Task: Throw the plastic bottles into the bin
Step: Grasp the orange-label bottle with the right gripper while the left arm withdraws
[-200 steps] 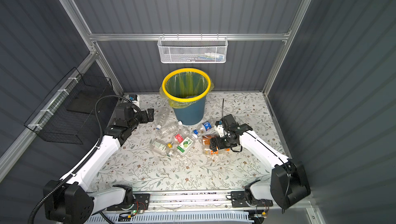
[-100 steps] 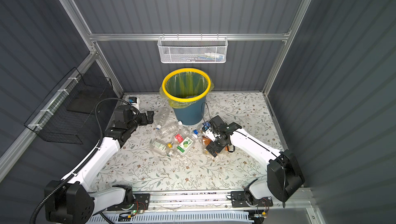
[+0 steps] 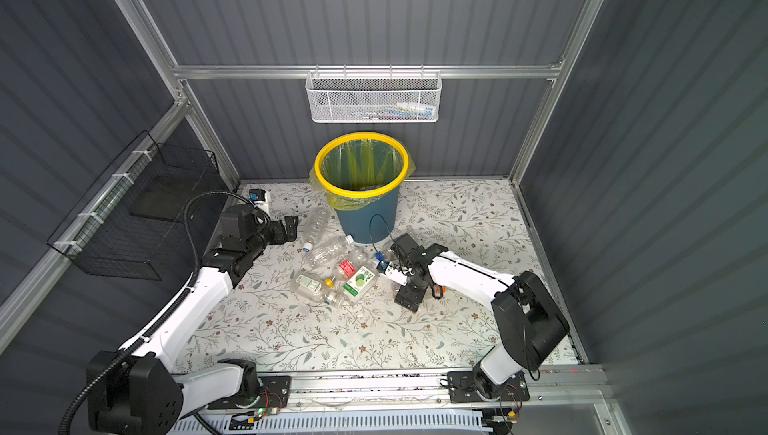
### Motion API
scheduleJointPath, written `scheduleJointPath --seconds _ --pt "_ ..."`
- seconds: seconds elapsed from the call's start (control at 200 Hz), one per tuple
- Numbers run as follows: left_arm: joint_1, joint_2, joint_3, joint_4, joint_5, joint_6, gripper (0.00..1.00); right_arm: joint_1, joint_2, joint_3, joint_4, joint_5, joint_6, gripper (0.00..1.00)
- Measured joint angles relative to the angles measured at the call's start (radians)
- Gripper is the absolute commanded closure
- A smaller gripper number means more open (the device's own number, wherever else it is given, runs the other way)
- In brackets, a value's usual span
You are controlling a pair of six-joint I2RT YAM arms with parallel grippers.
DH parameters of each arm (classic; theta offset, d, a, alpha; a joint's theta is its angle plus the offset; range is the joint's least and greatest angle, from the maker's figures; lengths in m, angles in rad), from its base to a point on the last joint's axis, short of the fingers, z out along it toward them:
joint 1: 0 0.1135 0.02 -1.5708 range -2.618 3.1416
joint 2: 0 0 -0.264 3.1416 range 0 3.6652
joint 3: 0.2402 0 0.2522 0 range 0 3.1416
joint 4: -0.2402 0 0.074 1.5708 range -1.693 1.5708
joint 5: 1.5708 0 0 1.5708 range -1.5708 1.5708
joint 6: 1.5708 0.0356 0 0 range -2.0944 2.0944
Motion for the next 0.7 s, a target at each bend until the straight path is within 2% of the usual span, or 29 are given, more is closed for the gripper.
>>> scheduleJointPath --seconds 0.265,0.7 --pt "0.0 -0.002 0.0 0.0 0.004 0.0 0.0 0.008 0.011 -0.053 0.049 0.0 0.005 0.12" --pt "0.002 -0.002 0.0 0.0 0.011 0.0 0.0 0.026 0.008 -0.08 0.095 -0.01 0.033 0.3"
